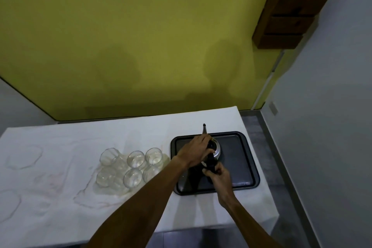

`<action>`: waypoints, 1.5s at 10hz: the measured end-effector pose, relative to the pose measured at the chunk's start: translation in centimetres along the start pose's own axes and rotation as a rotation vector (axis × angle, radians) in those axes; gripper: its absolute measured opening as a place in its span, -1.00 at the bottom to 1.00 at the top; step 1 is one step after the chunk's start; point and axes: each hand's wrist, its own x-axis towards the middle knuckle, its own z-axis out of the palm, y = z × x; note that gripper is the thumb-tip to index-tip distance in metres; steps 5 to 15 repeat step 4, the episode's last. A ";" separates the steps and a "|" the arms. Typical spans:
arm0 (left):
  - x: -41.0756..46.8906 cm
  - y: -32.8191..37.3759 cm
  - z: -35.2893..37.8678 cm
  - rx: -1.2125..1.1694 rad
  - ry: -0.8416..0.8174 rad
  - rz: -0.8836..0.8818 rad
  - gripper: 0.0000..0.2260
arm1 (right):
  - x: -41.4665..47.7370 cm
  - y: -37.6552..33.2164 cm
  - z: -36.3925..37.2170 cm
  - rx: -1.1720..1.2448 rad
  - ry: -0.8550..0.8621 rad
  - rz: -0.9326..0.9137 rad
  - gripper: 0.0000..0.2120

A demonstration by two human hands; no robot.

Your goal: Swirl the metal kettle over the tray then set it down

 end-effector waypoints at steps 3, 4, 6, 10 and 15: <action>-0.5 0.0 -0.4 -0.045 -0.046 -0.082 -0.43 | -0.5 -0.7 -2.1 -0.496 -0.049 -0.145 -0.52; -0.7 -0.2 -2.9 -0.021 0.026 -0.099 -0.38 | -1.2 -2.8 -3.6 -0.706 0.103 -0.318 -0.41; -0.7 -0.2 -2.9 -0.021 0.026 -0.099 -0.38 | -1.2 -2.8 -3.6 -0.706 0.103 -0.318 -0.41; -0.7 -0.2 -2.9 -0.021 0.026 -0.099 -0.38 | -1.2 -2.8 -3.6 -0.706 0.103 -0.318 -0.41; -0.7 -0.2 -2.9 -0.021 0.026 -0.099 -0.38 | -1.2 -2.8 -3.6 -0.706 0.103 -0.318 -0.41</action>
